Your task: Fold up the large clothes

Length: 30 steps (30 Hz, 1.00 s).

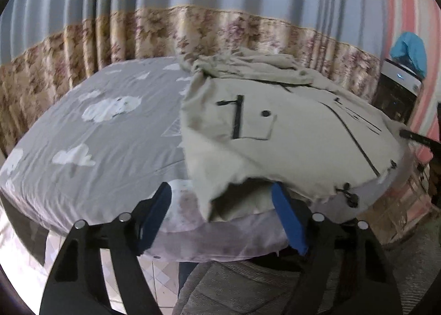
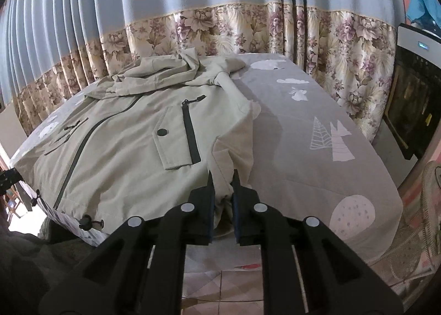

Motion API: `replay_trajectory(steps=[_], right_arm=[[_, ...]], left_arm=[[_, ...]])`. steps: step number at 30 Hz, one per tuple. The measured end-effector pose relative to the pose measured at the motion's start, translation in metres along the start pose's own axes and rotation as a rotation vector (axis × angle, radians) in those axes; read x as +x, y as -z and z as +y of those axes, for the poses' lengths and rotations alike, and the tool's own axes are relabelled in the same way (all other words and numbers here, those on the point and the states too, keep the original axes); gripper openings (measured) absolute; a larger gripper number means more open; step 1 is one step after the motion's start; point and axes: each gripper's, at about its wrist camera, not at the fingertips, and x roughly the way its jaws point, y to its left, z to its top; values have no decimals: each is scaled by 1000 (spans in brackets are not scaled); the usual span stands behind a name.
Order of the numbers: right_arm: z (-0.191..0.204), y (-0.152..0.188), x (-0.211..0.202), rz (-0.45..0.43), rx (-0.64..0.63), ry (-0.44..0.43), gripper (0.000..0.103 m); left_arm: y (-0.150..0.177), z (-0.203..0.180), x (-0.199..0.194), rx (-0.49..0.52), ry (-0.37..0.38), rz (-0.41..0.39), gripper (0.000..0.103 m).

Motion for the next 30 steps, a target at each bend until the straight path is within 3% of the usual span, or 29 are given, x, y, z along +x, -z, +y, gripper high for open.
replay_trajectory(steps=[4, 5, 7, 8, 9, 10, 13, 17, 20, 24, 27, 30], right_arm=[[-1, -1, -1, -6, 13, -10, 12], [0, -1, -1, -8, 11, -10, 12], [0, -2, -2, -12, 12, -13, 12], [0, -2, -3, -14, 12, -12, 12], [-1, -3, -4, -16, 15, -13, 12], [-3, -3, -4, -15, 15, -13, 11], [-8, -12, -8, -25, 40, -10, 10], [-6, -42, -15, -83, 23, -27, 10], [-2, -77, -14, -136, 0, -51, 10], [-6, -133, -1, -162, 1, -54, 10], [-18, -176, 15, -188, 67, -82, 10], [-16, -223, 44, -210, 43, -54, 10]], left_arm=[[-1, -8, 7, 44, -19, -4, 75], [-2, -6, 9, 32, -22, -2, 69], [-4, -5, 13, 32, -33, 8, 49], [-4, -6, 18, 55, -60, 25, 23], [-4, -5, 19, 61, -68, 28, 8], [-6, -3, 18, 58, -74, 22, 5], [-19, 10, 12, 2, -59, -9, 4], [-54, 17, 6, 15, -74, -70, 4], [-94, 24, 7, 28, -70, -108, 4], [-156, 56, 22, -44, -5, -110, 4], [-194, 72, 40, -47, -21, -130, 4], [-238, 80, 72, -26, -31, -142, 4]])
